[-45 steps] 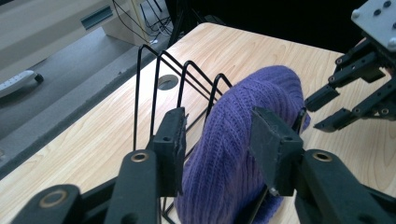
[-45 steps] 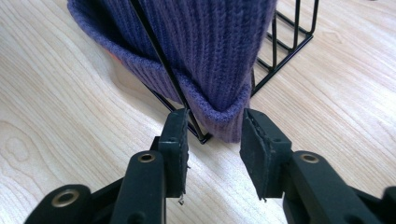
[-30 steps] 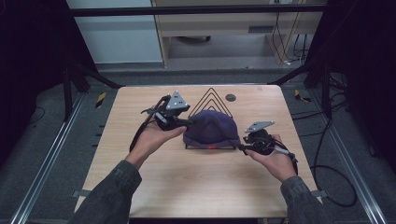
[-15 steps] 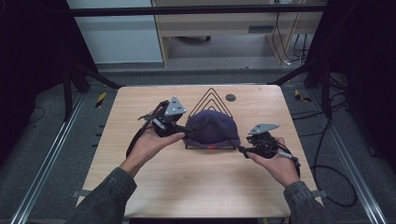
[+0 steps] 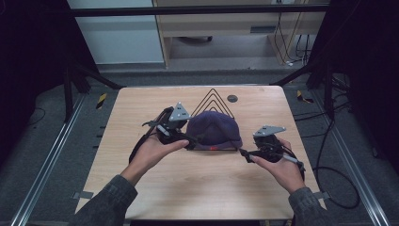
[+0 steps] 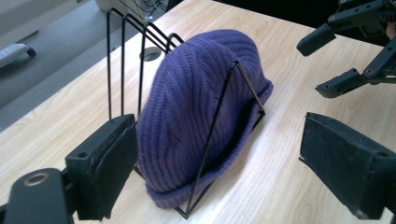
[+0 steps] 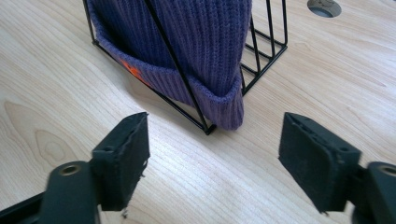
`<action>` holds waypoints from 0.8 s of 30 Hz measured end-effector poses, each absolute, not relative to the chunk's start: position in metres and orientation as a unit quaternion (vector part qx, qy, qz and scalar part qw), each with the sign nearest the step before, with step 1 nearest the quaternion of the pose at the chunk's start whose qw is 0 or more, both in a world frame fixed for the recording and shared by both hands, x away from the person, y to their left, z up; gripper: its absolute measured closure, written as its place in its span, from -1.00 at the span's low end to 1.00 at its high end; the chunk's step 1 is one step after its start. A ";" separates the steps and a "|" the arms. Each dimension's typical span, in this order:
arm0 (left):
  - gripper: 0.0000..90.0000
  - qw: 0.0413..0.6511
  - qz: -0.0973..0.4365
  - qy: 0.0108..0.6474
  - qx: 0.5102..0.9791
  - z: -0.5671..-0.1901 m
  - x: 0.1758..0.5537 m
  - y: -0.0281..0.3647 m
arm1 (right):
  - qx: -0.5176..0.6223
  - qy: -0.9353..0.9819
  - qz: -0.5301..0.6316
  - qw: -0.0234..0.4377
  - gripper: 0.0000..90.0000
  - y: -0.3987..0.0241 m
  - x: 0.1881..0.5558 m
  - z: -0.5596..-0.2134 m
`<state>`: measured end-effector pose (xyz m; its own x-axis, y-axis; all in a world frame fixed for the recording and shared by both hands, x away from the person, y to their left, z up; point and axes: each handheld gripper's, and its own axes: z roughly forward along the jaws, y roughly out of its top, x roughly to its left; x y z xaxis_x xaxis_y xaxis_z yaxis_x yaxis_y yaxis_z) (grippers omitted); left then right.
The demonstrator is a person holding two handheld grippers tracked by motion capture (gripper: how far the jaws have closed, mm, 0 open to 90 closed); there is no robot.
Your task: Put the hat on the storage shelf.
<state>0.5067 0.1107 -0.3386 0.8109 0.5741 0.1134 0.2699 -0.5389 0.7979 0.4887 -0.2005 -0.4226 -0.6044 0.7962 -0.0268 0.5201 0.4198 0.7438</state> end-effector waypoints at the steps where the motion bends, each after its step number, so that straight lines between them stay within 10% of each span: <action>1: -0.78 0.413 0.183 0.246 0.858 -0.339 0.506 0.110 | 0.400 0.819 0.362 0.195 -0.51 -0.201 0.488 -0.422; 24: -0.86 0.399 0.158 0.259 0.865 -0.365 0.488 0.120 | 0.389 0.806 0.392 0.211 -0.77 -0.191 0.475 -0.406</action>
